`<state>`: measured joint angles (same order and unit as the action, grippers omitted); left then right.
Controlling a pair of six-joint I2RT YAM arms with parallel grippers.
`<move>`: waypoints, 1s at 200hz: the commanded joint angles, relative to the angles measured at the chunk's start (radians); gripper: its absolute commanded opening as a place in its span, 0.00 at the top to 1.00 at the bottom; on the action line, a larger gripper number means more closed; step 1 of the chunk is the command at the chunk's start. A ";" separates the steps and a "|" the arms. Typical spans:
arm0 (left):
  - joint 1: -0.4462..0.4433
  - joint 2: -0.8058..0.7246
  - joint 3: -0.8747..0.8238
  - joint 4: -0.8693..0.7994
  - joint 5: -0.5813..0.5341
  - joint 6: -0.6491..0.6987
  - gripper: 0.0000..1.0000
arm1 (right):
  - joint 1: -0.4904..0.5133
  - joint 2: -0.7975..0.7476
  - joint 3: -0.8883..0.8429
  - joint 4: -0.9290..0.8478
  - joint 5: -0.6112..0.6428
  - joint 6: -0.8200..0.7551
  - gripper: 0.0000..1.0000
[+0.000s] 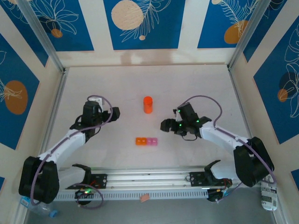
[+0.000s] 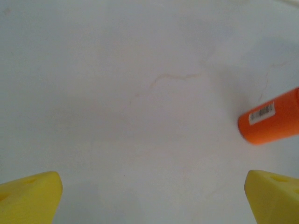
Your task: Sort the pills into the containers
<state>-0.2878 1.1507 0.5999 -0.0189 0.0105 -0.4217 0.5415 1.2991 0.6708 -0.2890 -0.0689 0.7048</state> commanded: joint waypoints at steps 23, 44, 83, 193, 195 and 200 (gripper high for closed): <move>-0.019 0.059 0.087 -0.091 -0.016 -0.065 0.00 | 0.154 0.104 0.010 0.027 0.086 0.120 0.23; -0.019 0.094 0.132 -0.149 -0.044 -0.106 0.00 | 0.200 0.140 0.026 0.027 0.109 0.144 0.23; -0.019 0.155 0.202 -0.241 -0.067 -0.151 0.00 | 0.256 0.174 0.057 0.021 0.129 0.169 0.23; -0.020 0.143 0.179 -0.202 0.014 -0.149 0.00 | 0.392 0.302 0.215 -0.009 0.102 0.192 0.23; -0.019 0.141 0.176 -0.200 0.016 -0.151 0.00 | 0.395 0.303 0.218 -0.009 0.098 0.192 0.23; -0.019 0.137 0.171 -0.190 0.020 -0.154 0.00 | 0.399 0.308 0.224 -0.007 0.086 0.189 0.23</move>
<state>-0.3016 1.3167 0.7841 -0.2256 0.0006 -0.5526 0.9169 1.5826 0.8486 -0.2821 0.0650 0.8818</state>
